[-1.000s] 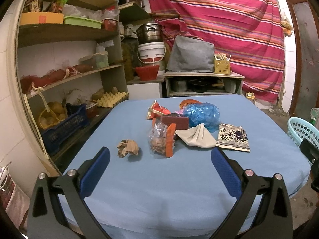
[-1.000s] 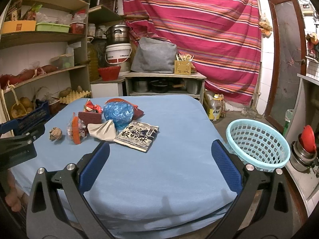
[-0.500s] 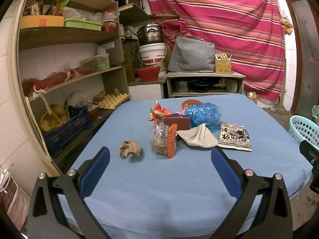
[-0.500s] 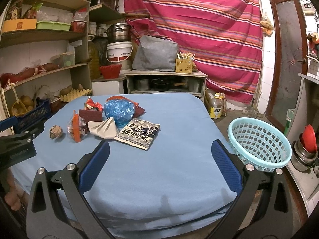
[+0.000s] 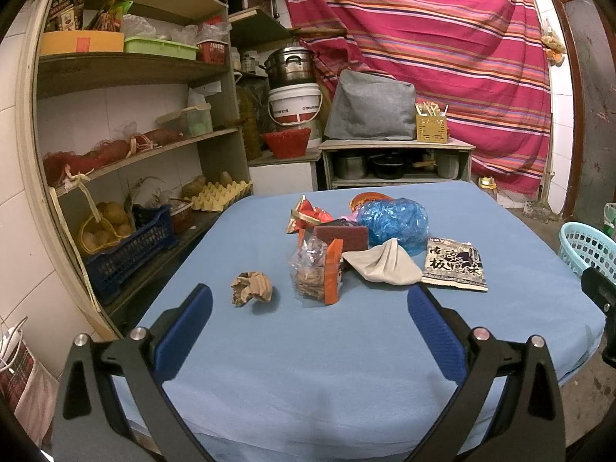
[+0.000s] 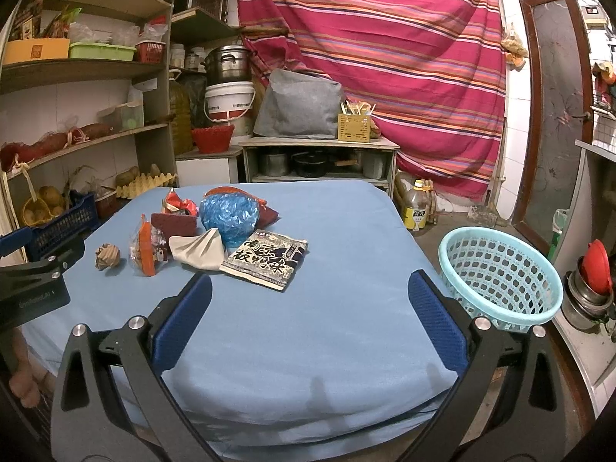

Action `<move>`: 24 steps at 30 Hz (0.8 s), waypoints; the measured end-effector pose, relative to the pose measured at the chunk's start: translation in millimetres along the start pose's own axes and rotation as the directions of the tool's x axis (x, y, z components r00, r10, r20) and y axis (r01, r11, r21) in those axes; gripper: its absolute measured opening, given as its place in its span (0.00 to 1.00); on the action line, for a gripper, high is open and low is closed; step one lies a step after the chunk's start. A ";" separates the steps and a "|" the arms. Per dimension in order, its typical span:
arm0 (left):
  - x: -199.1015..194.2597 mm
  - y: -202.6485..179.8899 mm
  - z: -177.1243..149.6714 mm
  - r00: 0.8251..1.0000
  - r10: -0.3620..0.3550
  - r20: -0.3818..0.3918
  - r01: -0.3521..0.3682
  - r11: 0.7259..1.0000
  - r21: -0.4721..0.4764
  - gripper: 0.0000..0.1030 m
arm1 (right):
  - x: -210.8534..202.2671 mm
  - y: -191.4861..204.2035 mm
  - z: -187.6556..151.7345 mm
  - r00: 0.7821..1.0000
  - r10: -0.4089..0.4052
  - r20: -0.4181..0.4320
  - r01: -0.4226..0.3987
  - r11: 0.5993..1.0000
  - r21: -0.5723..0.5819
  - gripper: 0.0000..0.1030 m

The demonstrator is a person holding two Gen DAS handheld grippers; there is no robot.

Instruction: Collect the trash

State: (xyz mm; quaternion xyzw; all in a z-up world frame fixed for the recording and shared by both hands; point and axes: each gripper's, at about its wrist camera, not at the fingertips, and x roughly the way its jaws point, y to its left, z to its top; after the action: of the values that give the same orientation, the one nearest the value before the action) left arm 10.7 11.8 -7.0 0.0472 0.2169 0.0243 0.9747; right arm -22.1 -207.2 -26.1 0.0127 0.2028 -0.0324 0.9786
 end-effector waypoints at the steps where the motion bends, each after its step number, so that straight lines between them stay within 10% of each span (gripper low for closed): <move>1: 0.0 -0.2 -0.1 1.000 -0.002 0.000 0.002 1.000 0.000 0.96 | 0.0 -0.1 0.0 1.000 0.000 0.000 0.000 1.000 0.000 0.96; 24: 21.5 5.9 8.7 0.999 -0.016 -0.029 0.016 1.000 0.005 0.96 | 21.7 -7.0 10.1 1.000 0.009 -0.010 -0.009 1.000 -0.005 0.96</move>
State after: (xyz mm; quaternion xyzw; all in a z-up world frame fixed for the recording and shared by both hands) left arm 33.6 18.4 -7.6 0.0479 0.2314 0.0165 0.9715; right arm 1.3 -215.8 -25.5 0.0113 0.2079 -0.0277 0.9777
